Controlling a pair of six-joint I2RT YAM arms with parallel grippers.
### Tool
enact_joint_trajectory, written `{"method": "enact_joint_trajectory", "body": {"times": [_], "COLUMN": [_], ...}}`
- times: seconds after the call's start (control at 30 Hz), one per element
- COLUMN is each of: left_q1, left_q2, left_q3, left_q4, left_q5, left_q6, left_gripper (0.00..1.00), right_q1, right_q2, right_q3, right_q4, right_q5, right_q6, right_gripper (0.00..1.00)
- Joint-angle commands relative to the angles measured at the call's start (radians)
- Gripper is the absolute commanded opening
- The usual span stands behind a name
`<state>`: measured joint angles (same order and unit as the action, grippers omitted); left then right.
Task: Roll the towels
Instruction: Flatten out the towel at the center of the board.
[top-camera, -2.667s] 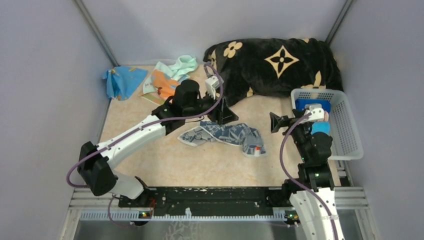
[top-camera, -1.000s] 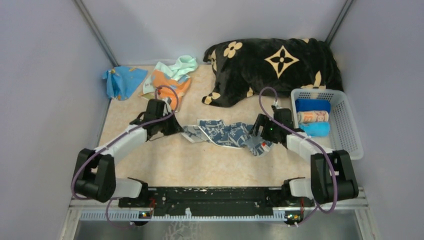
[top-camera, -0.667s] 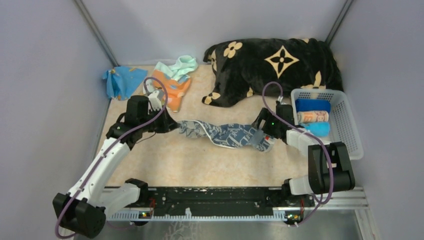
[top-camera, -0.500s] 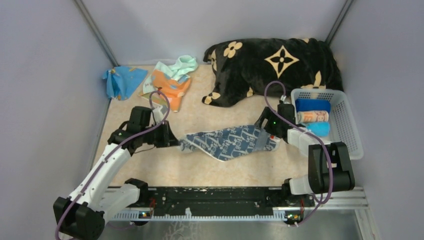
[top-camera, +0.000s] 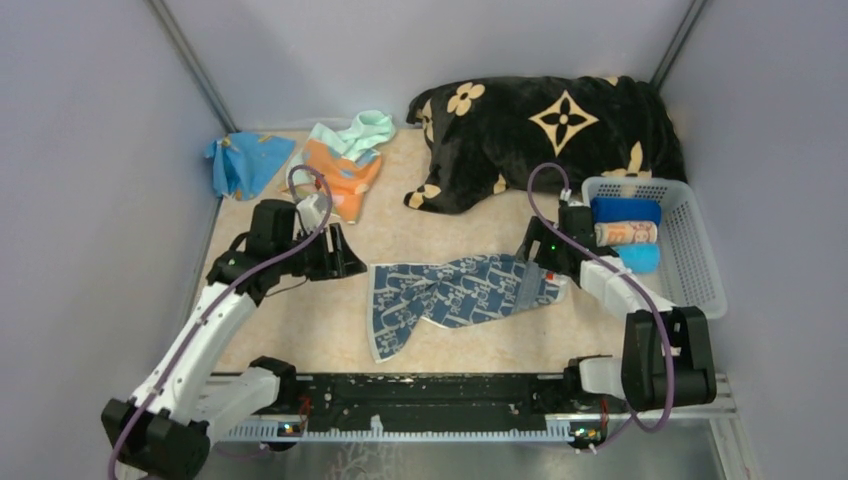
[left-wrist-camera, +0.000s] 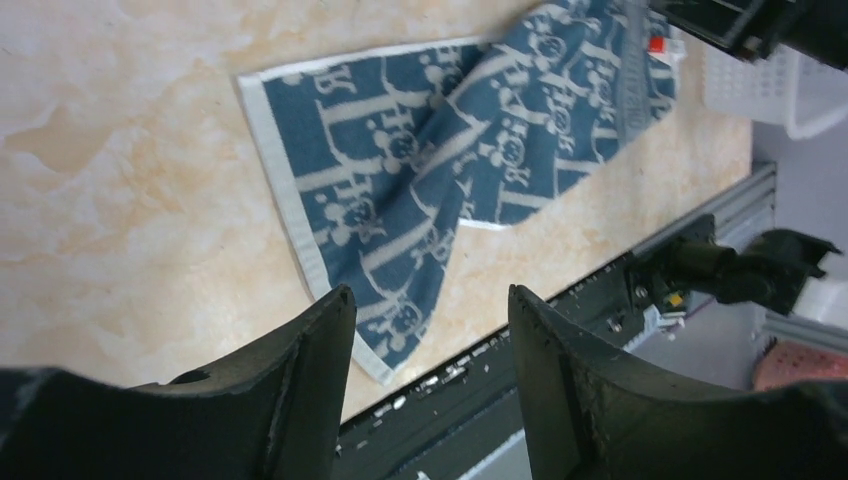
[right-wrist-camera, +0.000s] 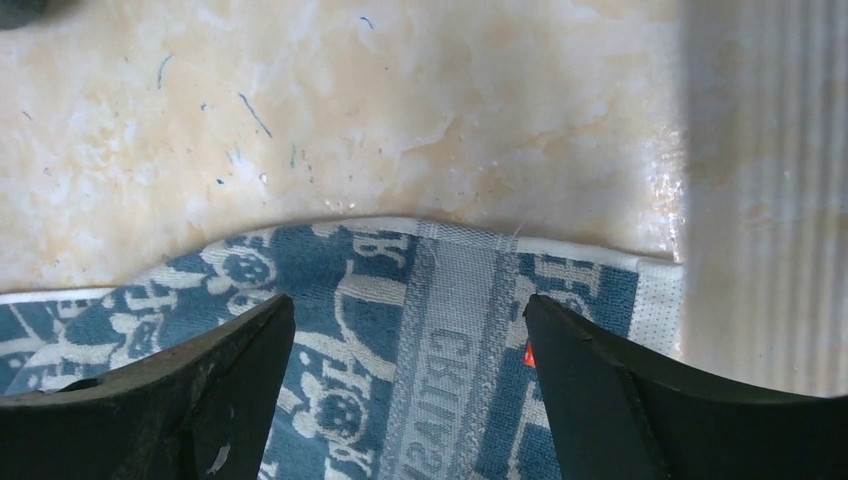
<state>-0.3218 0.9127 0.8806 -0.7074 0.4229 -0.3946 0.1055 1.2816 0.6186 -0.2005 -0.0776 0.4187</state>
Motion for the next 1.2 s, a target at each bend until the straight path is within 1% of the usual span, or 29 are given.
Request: {"method": "enact_joint_trajectory", "body": {"times": [0.0,0.23,0.33,0.5,0.67,0.77,0.93,1.07,1.17], "left_q1": [0.003,-0.002,-0.029,-0.067,-0.128,-0.161,-0.162,-0.161,-0.162], "left_q2": [0.152,0.436,0.548,0.67,0.775,0.813,0.85,0.846,0.827], "left_q3": [0.009,0.039,0.06,0.101,0.165,0.19,0.206,0.214,0.212], "left_q4": [0.1,0.165,0.19,0.209,0.221,0.219,0.214,0.196,0.199], "left_q5": [-0.101,-0.149,-0.199,-0.33,-0.367,-0.412,-0.441,-0.464,-0.471], "left_q6": [0.029,0.067,0.074,0.073,0.087,0.085,0.084,0.085,0.087], "left_gripper": [0.63,0.6,0.59,0.52,0.45,0.41,0.39,0.39,0.42], "right_q1": [0.022,0.041,0.047,0.049,0.052,0.053,0.053,0.053,0.052], "right_q2": [-0.039,-0.087,-0.111,-0.134,-0.138,-0.144,-0.161,-0.169,-0.176], "right_q3": [0.068,0.072,0.064,0.049,0.044,0.046,0.042,0.044,0.043], "right_q4": [-0.022,-0.057,-0.056,-0.05,-0.05,-0.058,-0.065,-0.077,-0.077], "right_q5": [0.024,0.046,0.043,0.026,0.024,0.028,0.025,0.022,0.021], "right_q6": [-0.047,-0.069,-0.069,-0.063,-0.068,-0.076,-0.08,-0.082,-0.083], "right_gripper": [0.86,0.85,0.85,0.85,0.85,0.85,0.85,0.85,0.85]}}
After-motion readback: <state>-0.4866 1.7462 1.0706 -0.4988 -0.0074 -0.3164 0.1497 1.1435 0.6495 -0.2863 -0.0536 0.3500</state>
